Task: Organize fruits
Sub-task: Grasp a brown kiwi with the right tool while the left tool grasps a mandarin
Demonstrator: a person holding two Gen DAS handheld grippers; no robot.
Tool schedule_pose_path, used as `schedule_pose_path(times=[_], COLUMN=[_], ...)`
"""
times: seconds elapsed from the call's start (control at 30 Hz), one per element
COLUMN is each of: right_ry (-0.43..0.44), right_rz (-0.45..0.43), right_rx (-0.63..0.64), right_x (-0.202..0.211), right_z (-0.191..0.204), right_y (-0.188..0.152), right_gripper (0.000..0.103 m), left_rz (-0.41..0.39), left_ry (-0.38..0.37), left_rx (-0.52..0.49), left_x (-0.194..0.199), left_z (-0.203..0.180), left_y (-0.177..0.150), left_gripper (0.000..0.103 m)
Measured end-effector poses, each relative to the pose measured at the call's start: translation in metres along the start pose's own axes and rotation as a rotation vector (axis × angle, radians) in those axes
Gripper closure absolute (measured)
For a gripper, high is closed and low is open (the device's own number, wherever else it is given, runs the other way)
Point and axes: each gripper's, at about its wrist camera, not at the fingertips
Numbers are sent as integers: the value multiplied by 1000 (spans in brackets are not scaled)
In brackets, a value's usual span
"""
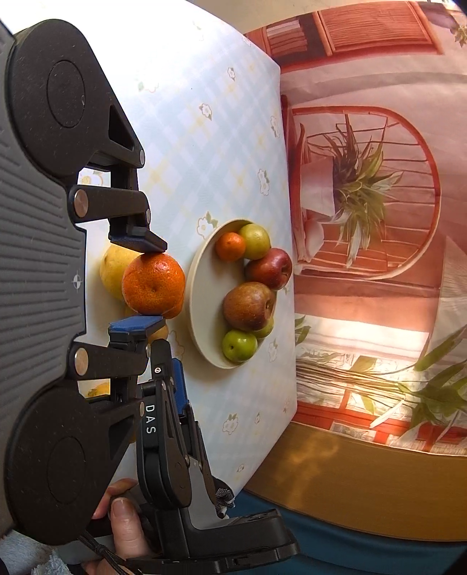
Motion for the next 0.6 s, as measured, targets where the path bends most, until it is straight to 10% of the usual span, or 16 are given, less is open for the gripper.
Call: schedule_pose_path(times=[0.6], right_ry=[29], right_rz=[81], right_rx=[47], right_x=[-28], right_z=[9], right_y=[2], right_gripper=[78], left_rz=[-21], left_ry=[24], left_rx=[70], left_x=[5], left_z=[20], left_y=[-3], left_gripper=[64])
Point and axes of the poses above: each gripper's, at about its wrist camera, not at the fingertips, and x roughly against the way its jaws point, z to its left, y to its top, and after that the axes turned 5 degrees about -z, right-handed
